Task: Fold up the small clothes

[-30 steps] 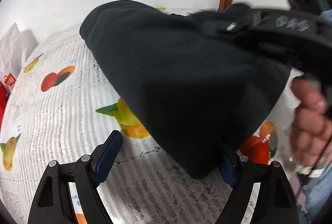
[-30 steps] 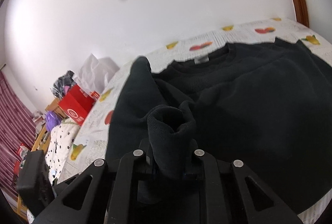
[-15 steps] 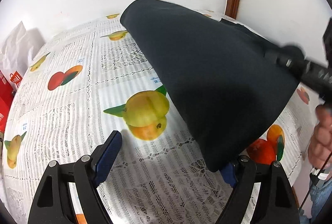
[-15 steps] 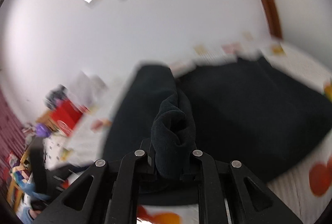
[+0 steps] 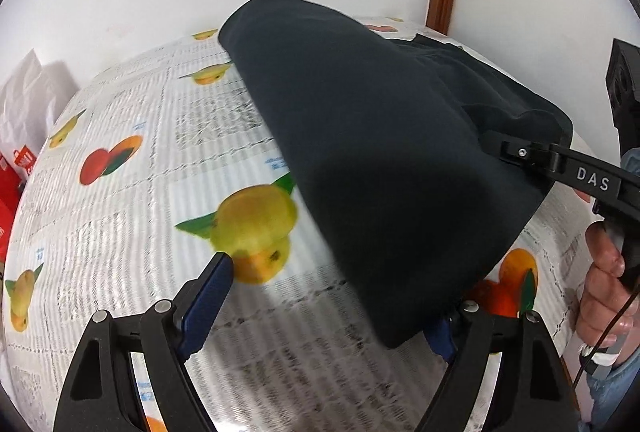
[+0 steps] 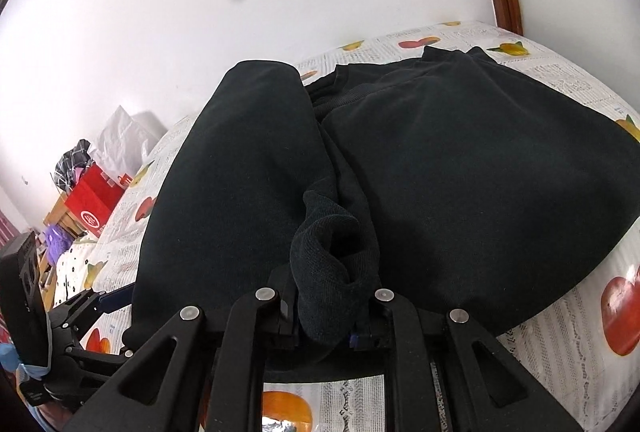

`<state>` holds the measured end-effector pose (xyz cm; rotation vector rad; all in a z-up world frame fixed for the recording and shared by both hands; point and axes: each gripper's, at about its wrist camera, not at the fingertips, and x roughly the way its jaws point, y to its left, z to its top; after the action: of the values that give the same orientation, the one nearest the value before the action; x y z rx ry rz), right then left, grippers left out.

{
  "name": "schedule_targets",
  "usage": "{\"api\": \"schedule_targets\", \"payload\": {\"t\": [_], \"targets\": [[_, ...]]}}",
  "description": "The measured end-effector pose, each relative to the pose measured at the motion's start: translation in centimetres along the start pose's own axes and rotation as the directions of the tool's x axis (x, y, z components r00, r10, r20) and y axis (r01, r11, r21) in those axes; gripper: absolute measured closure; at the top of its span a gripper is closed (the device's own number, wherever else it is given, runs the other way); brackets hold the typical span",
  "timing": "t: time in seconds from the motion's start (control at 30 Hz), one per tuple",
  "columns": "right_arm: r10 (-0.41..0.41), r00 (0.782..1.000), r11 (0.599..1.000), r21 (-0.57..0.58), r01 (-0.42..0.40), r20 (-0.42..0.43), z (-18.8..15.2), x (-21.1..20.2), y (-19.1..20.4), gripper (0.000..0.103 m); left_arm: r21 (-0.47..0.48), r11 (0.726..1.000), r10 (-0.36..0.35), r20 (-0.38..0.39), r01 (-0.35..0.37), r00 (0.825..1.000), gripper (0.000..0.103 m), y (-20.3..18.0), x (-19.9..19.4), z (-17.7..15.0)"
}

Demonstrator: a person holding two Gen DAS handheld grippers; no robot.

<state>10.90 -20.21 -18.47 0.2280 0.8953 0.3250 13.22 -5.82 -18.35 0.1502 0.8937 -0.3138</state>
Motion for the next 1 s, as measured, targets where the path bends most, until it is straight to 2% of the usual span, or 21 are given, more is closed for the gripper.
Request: {"api": "schedule_targets", "payload": {"t": [0.17, 0.23, 0.3, 0.4, 0.57, 1.0], "targets": [[-0.024, 1.000, 1.000, -0.015, 0.024, -0.002, 0.0, 0.1, 0.3, 0.088, 0.010, 1.000, -0.004, 0.014, 0.004, 1.000, 0.021, -0.9, 0.3, 0.9], [-0.041, 0.999, 0.999, -0.030, 0.040, -0.009, 0.2, 0.4, 0.6, 0.088, 0.005, 1.000, -0.024, 0.023, 0.024, 0.999, 0.036, -0.9, 0.3, 1.0], [-0.058, 0.998, 0.997, -0.049, 0.057, -0.016, 0.4, 0.8, 1.1, 0.088, -0.012, 0.998, -0.066, 0.028, 0.067, 0.997, 0.067, -0.7, 0.4, 1.1], [-0.074, 0.997, 0.993, -0.090, 0.071, -0.028, 0.9, 1.6, 2.1, 0.088, -0.009, 1.000, -0.025, 0.044, 0.026, 0.999, 0.078, -0.5, 0.4, 1.4], [-0.074, 0.995, 0.990, -0.120, 0.067, -0.059, 1.6, 2.9, 3.8, 0.088, -0.063, 0.997, -0.040, 0.040, 0.042, 0.998, 0.084, 1.8, 0.3, 1.7], [-0.037, 0.993, 0.973, -0.231, 0.010, -0.110, 2.6, 7.6, 11.2, 0.089, -0.183, 0.983, 0.027, 0.038, -0.019, 0.999, 0.086, 9.4, -0.5, 0.2]]}}
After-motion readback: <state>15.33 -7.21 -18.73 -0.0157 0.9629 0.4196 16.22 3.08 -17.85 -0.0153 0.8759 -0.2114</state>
